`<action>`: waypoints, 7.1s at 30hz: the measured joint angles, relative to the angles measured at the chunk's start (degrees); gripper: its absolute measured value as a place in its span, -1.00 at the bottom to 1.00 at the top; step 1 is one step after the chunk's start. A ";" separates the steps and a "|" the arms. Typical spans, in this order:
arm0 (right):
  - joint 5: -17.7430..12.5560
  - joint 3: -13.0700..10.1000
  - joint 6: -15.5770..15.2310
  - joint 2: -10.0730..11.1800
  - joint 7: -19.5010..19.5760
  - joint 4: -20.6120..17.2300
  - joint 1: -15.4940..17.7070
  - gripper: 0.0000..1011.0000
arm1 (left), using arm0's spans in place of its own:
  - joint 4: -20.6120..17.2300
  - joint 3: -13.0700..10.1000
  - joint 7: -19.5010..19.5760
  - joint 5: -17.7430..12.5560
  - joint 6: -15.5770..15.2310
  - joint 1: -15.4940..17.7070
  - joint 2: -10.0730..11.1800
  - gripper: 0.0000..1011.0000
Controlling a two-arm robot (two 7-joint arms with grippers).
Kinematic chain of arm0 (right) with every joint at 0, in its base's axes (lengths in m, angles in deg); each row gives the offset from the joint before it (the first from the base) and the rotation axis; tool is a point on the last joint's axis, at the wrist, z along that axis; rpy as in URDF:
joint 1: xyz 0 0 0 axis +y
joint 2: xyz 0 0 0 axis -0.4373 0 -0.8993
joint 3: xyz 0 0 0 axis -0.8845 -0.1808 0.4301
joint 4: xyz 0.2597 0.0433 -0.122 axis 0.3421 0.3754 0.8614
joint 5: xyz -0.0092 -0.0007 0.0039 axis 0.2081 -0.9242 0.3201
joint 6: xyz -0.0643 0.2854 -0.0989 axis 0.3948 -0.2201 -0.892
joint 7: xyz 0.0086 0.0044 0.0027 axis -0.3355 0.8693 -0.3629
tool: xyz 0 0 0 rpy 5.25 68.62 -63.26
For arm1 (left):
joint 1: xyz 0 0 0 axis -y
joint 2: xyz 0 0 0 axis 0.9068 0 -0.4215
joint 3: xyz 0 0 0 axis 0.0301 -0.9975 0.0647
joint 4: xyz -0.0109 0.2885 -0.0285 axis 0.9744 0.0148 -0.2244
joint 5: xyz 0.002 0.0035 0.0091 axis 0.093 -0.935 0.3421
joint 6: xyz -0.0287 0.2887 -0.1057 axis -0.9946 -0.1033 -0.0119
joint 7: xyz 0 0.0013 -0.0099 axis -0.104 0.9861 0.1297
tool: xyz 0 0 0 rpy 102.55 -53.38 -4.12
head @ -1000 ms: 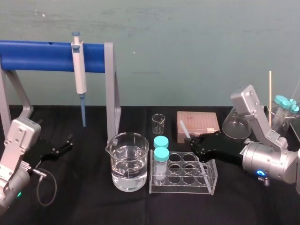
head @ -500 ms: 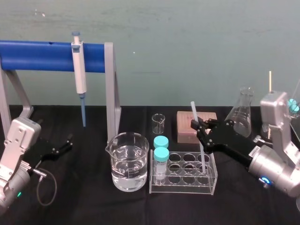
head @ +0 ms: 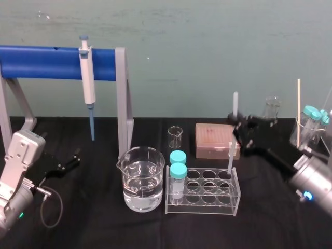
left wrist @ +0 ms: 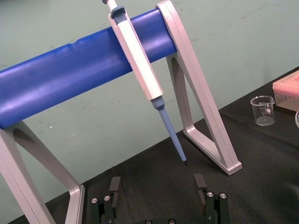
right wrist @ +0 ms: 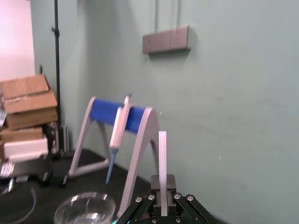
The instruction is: Pick up the stirring rod with one hand, then place it down.
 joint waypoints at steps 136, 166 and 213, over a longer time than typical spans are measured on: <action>-3.00 -0.81 4.58 -0.31 -9.10 6.15 -0.74 -0.87 | 0.00 0.00 0.00 0.00 0.00 0.00 0.00 0.98; -0.38 2.10 0.86 -2.03 -7.81 12.10 -2.22 -0.87 | 0.00 0.00 0.00 0.00 0.00 0.00 0.00 0.98; -0.13 2.19 0.63 -2.11 -7.59 12.35 -2.29 0.84 | 0.00 0.00 0.00 0.00 0.00 0.00 0.00 0.98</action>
